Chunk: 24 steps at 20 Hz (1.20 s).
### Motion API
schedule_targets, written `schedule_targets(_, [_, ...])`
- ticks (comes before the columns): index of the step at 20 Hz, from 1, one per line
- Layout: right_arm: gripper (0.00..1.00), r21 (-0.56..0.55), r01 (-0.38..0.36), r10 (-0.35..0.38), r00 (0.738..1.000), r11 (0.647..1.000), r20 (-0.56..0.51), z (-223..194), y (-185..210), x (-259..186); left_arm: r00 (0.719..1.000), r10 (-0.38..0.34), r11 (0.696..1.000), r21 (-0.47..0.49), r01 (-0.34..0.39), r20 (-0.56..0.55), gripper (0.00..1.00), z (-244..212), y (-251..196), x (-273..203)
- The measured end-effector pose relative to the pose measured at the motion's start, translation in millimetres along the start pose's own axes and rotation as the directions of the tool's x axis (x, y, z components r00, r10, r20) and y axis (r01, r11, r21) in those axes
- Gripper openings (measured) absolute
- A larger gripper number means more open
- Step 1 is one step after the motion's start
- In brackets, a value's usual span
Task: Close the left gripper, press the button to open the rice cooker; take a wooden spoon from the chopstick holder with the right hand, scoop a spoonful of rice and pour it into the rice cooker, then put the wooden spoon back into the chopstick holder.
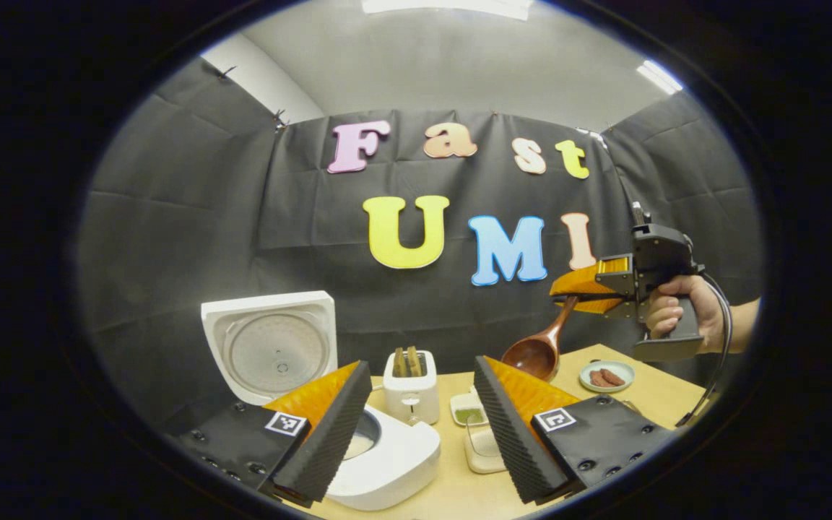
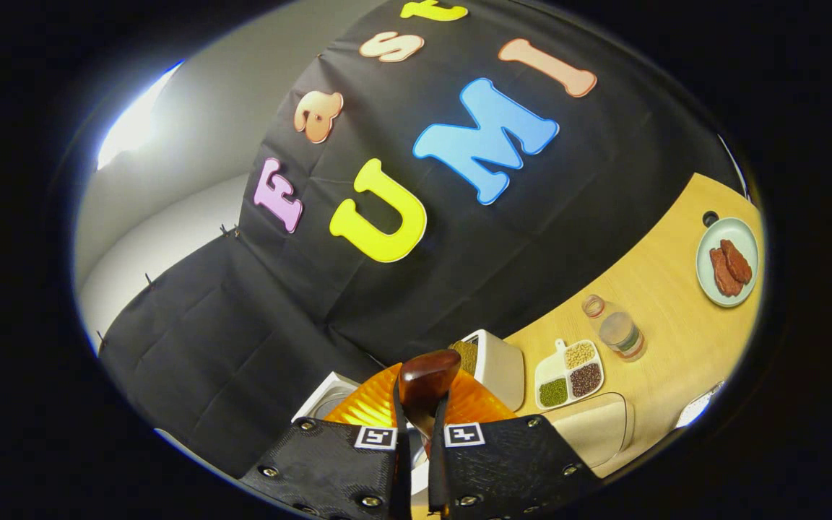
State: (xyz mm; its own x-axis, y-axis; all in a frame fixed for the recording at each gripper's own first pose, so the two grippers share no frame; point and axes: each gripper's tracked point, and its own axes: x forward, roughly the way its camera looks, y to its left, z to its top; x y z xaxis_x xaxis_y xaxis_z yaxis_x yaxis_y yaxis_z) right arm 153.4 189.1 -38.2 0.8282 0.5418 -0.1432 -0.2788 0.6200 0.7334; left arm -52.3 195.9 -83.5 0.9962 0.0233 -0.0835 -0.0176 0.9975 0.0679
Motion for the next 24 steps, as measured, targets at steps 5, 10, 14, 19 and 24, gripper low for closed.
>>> schedule_targets(5, [0.09,0.037,0.032,-0.034,0.999,0.999,0.042,24.9,-25.9,-30.1,1.0,-0.023,1.0,0.01,0.023,0.002,0.99,7.2,-21.0,5.1])
schedule_targets(10, [0.1,0.05,0.066,-0.069,0.994,0.997,0.079,44.3,-49.6,-57.6,0.999,-0.036,0.999,0.019,0.036,0.007,0.99,12.0,-35.8,10.9])
schedule_targets(14, [0.1,0.048,0.096,-0.1,0.99,0.994,0.099,55.0,-64.7,-77.7,0.999,-0.052,0.998,0.026,0.052,0.015,0.99,18.2,-50.9,15.4])
schedule_targets(19, [0.09,0.053,0.148,-0.154,0.981,0.987,0.12,64.6,-94.9,-104.0,0.997,-0.073,0.997,0.031,0.073,0.016,0.99,20.3,-70.3,20.0])
schedule_targets(24, [0.09,0.009,0.216,-0.215,0.967,0.976,0.134,70.6,-124.1,-126.2,0.996,-0.087,0.996,0.038,0.086,0.021,0.99,22.2,-84.4,20.7])
